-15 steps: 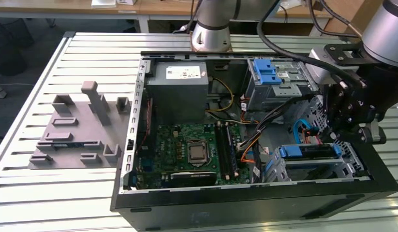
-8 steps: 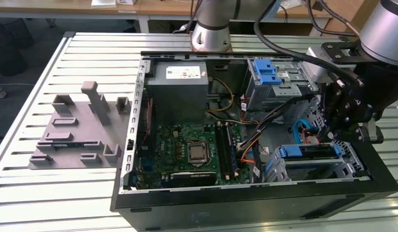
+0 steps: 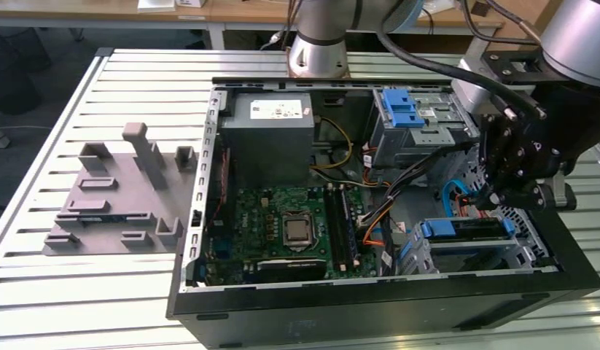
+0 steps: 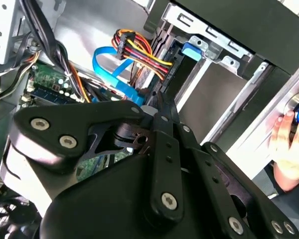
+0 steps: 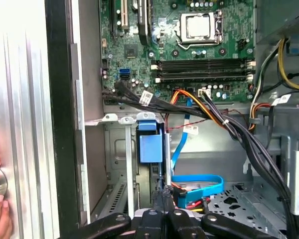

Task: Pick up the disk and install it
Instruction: 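Insert the second disk wire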

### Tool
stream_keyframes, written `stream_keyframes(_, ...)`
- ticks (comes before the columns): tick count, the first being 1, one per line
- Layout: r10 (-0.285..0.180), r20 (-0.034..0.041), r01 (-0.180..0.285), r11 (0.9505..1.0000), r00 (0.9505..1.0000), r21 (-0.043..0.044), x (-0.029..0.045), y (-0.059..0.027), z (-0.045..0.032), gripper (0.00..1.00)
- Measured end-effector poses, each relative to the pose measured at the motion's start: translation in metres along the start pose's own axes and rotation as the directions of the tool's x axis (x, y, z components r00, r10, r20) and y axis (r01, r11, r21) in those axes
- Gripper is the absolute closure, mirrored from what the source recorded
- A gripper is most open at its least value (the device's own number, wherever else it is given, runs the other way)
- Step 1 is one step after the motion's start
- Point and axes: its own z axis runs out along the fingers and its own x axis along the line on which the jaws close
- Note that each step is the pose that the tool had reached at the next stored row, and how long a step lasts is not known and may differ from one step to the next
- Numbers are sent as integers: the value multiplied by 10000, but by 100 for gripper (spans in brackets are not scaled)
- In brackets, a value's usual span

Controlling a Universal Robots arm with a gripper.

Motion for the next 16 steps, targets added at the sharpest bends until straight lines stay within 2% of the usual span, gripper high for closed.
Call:
stream_keyframes(4,-8,38,8,10000,10000,-81,1,4,-17,89)
stream_keyframes(10,-224,66,224,9997,9997,-87,0,21,-22,89)
stream_keyframes(16,-280,70,281,9996,9996,-86,-15,31,-63,89)
